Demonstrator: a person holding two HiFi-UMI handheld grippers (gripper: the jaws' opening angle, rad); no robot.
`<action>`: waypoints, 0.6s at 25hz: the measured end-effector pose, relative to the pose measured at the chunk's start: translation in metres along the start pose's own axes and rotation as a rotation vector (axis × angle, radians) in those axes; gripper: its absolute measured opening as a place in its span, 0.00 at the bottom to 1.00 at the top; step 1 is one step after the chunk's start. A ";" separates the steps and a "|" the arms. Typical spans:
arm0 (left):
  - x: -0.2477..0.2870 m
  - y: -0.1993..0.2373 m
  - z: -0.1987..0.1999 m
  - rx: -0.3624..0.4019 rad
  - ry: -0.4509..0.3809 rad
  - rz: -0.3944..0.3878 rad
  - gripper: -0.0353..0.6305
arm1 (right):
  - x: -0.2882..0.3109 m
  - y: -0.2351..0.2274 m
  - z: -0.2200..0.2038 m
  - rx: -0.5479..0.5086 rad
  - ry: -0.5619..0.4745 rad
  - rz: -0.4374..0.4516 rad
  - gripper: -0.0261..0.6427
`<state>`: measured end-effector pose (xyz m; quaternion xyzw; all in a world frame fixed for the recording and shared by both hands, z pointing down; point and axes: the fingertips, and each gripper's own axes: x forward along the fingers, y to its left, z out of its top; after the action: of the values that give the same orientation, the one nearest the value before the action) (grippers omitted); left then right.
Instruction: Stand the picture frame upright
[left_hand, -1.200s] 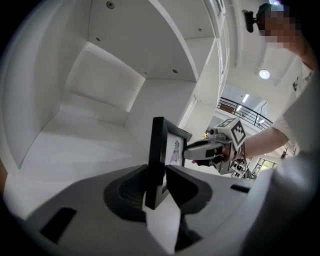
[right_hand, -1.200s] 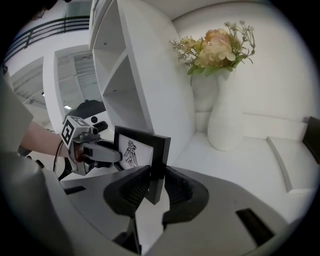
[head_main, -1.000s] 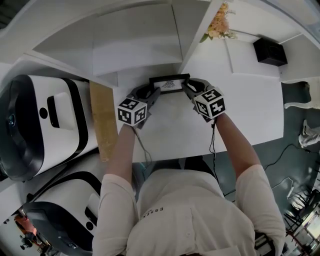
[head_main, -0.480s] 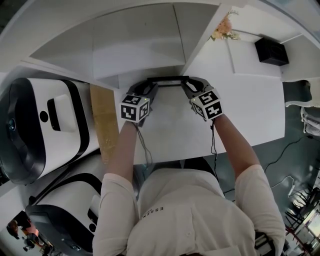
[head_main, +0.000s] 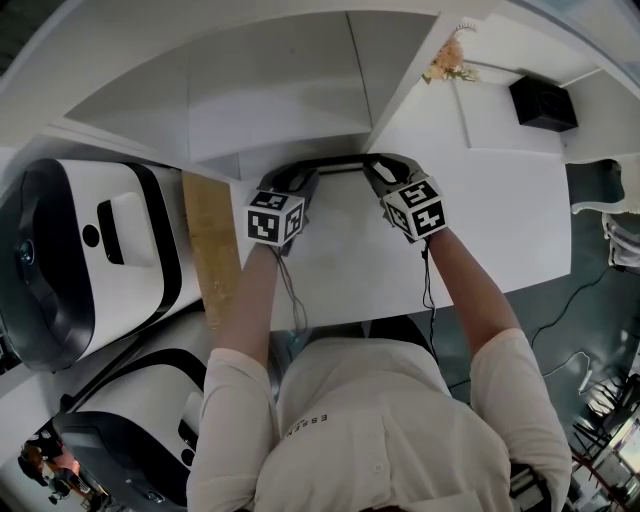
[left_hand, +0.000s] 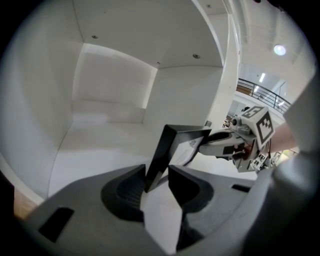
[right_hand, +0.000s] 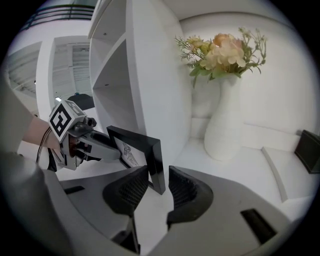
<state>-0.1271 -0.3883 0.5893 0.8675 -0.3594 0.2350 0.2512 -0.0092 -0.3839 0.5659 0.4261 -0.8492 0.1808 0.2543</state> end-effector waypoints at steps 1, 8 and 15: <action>-0.001 0.000 0.000 0.000 0.001 0.009 0.24 | -0.001 -0.002 0.000 0.013 0.001 -0.010 0.23; -0.023 -0.018 0.013 0.082 -0.076 0.032 0.39 | -0.023 0.003 0.009 -0.095 -0.064 -0.081 0.29; -0.069 -0.039 0.020 0.104 -0.164 0.092 0.39 | -0.069 0.011 0.014 0.002 -0.160 -0.117 0.29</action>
<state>-0.1372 -0.3420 0.5230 0.8782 -0.4056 0.1928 0.1644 0.0130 -0.3409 0.5130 0.4881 -0.8404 0.1319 0.1952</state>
